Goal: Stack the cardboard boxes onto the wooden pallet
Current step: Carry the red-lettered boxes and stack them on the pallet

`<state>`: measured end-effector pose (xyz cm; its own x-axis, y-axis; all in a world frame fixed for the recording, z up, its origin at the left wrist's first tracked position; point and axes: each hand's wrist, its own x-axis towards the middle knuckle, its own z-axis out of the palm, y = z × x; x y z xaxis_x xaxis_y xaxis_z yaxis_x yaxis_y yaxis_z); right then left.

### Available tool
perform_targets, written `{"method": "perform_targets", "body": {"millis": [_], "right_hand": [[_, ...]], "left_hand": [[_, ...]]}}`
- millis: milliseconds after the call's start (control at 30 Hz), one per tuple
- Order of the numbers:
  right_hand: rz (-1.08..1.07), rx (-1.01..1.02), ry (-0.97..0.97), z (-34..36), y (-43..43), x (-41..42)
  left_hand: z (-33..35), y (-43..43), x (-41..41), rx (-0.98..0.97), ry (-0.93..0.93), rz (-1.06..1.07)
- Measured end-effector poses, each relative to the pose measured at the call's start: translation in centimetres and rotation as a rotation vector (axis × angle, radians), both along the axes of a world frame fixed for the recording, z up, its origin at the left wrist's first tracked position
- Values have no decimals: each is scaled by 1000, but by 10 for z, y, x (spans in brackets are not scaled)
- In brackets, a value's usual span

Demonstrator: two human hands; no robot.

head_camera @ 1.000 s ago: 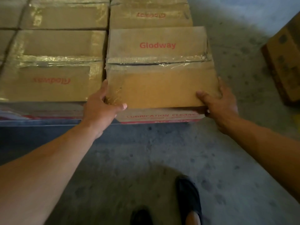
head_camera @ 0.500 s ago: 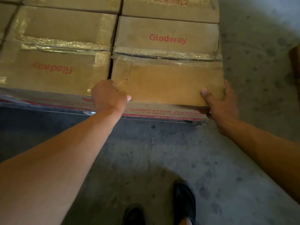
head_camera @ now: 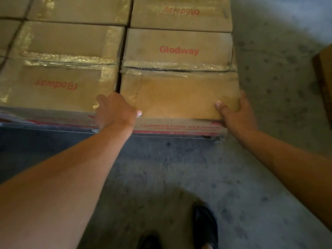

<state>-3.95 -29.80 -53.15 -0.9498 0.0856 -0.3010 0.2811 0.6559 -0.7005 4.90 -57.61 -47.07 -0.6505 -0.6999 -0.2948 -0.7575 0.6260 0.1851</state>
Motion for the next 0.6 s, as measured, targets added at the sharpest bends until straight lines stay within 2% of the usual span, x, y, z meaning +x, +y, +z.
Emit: {"method": "perform_targets", "body": {"millis": [67,167,300,433,600], "right_hand": [[44,26,-43,8,1,-3],[109,176,-54,31,-1,-6],[162,277,-6,105,-6,-7],[192,298,84,235,2,-2],[219,365,164,434,32,13]], "left_hand": [[7,5,2,-30,-20,-24],[21,12,9,-49,-5,-120],[75,14,15,-61,20,-230],[175,12,12,-36,108,-276],[354,21,7,53,264,-300]]}}
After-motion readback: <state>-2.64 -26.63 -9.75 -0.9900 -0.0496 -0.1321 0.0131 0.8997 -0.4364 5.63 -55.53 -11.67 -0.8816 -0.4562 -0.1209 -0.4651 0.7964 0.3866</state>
